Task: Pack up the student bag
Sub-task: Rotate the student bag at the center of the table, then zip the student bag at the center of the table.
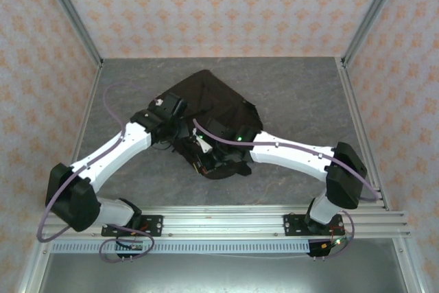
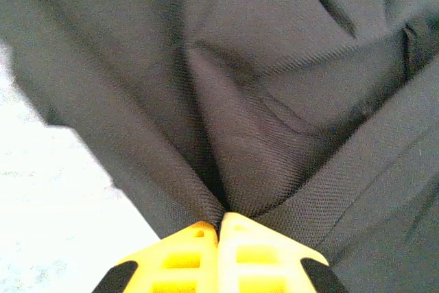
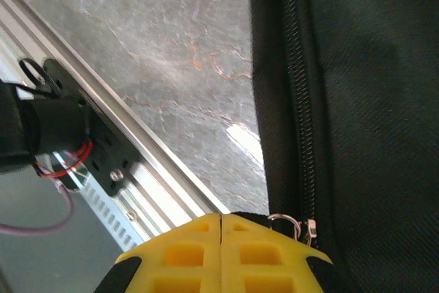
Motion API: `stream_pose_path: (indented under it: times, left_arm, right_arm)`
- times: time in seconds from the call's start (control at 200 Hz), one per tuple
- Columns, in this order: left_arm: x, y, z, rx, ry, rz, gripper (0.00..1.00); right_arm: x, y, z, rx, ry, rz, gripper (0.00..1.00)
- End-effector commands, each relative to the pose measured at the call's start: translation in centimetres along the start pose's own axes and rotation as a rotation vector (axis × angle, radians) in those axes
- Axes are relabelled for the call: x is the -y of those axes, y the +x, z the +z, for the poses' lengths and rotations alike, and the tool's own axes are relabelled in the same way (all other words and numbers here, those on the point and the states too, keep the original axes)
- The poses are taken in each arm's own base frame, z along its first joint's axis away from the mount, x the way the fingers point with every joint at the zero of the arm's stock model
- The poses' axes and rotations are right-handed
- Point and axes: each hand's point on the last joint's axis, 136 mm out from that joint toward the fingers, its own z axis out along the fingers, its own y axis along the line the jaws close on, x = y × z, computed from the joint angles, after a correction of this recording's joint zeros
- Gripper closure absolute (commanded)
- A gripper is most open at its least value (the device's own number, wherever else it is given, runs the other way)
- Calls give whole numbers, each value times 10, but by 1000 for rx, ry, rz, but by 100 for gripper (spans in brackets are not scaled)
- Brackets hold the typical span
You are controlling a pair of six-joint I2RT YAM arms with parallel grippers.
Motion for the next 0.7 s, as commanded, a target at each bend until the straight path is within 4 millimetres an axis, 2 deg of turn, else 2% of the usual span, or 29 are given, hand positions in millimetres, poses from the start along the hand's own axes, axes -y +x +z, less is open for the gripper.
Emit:
stream_pose_path:
  times: [0.0,0.055,0.1,0.17,0.235,0.32,0.42,0.505,0.691]
  left_arm:
    - [32,-48,-22,160,66,-4,100]
    - [24,-50,-24,169,42,-42,97]
    - [15,-47,-25,170,39,-89,89]
    - [0,-35,-21,137,65,-178,70]
    - [-14,-20,-19,102,92,-247,62]
    - [-17,-3,-18,71,150,-304,53]
    - [-11,15,-12,10,219,-359,50]
    - [-7,21,-7,-18,253,-393,50]
    - [7,29,5,-61,294,-415,58]
  right_arm:
    - [-34,-37,-19,202,-124,36,100]
    - [-22,-42,-20,242,-74,61,100]
    - [-12,-43,-21,270,-38,87,100]
    - [6,-42,-30,323,23,131,100]
    - [20,-39,-40,379,50,173,100]
    - [27,-36,-52,429,24,214,100]
    - [29,-31,-52,422,-6,238,100]
    - [26,-29,-51,411,-28,249,100]
    - [24,-30,-47,402,-33,254,100]
